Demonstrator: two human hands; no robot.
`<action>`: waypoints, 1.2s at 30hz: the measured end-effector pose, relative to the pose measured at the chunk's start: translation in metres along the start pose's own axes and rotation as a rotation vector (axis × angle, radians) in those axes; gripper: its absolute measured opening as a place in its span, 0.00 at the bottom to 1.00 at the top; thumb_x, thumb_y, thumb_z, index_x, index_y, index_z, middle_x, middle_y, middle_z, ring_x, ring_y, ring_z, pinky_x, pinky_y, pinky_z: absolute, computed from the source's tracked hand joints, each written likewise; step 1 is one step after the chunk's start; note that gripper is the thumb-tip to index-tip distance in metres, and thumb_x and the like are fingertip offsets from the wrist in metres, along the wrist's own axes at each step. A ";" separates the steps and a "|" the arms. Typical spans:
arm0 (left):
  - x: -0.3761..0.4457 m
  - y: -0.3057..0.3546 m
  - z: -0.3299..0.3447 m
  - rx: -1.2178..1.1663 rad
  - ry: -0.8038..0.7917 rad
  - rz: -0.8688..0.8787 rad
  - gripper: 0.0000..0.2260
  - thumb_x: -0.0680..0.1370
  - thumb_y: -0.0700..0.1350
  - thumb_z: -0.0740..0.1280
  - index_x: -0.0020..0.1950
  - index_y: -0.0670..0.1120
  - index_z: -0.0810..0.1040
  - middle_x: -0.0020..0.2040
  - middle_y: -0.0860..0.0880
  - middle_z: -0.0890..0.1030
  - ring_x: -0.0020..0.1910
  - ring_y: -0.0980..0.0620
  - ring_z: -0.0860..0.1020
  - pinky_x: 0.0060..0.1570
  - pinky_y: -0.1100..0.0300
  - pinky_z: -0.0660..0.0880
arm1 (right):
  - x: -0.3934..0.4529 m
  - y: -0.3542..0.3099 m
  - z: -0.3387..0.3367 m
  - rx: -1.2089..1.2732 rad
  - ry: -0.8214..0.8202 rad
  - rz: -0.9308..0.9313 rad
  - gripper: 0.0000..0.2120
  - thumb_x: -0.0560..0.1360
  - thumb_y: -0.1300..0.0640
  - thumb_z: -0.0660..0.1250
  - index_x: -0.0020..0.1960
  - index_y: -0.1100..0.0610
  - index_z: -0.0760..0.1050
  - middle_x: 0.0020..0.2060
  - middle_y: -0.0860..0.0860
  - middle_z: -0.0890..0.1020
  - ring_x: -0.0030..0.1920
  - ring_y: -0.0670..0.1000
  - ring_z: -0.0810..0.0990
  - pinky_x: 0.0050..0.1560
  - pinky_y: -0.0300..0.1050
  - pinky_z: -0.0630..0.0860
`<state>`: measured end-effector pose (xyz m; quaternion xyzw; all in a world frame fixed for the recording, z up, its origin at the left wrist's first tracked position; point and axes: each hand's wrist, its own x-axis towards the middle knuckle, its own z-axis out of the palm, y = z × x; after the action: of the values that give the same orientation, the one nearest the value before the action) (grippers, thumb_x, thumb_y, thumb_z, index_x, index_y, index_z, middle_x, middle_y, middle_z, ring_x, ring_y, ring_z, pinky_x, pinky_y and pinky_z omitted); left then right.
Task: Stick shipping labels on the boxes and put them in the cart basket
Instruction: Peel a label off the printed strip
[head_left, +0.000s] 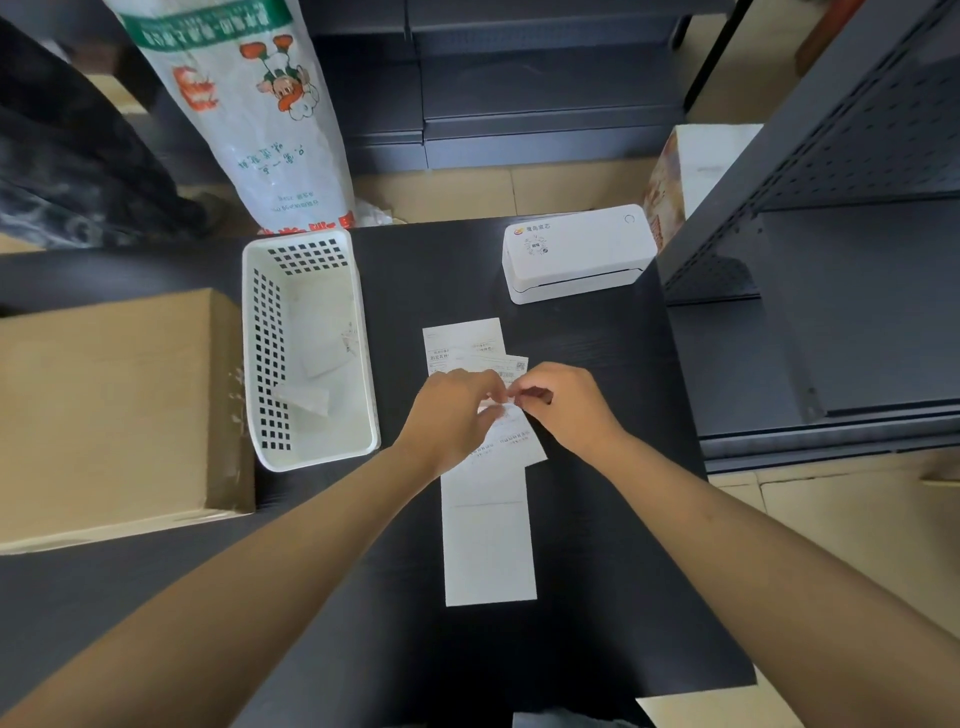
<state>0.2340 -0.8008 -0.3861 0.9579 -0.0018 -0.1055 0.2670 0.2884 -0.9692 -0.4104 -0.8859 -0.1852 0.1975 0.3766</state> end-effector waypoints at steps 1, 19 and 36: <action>-0.001 0.000 -0.001 -0.019 -0.005 0.029 0.08 0.77 0.53 0.67 0.54 0.53 0.79 0.54 0.54 0.82 0.53 0.54 0.77 0.58 0.58 0.69 | 0.000 -0.001 -0.001 -0.020 0.003 -0.012 0.06 0.73 0.60 0.71 0.48 0.54 0.84 0.42 0.43 0.79 0.39 0.38 0.76 0.42 0.26 0.70; -0.002 -0.001 -0.005 -0.047 0.030 -0.012 0.04 0.77 0.50 0.68 0.48 0.51 0.80 0.47 0.55 0.80 0.48 0.55 0.76 0.49 0.62 0.72 | -0.002 0.006 0.001 -0.043 -0.015 0.020 0.06 0.74 0.59 0.70 0.50 0.54 0.83 0.44 0.44 0.80 0.40 0.37 0.76 0.39 0.22 0.70; -0.002 0.015 -0.001 0.008 0.073 -0.007 0.06 0.77 0.50 0.68 0.50 0.51 0.83 0.48 0.54 0.81 0.49 0.54 0.76 0.51 0.58 0.73 | 0.000 -0.002 0.008 0.084 -0.055 0.146 0.09 0.73 0.47 0.71 0.46 0.51 0.84 0.37 0.41 0.79 0.38 0.40 0.77 0.36 0.28 0.67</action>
<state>0.2335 -0.8124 -0.3771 0.9622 0.0109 -0.0716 0.2625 0.2837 -0.9632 -0.4139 -0.8748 -0.1218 0.2564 0.3926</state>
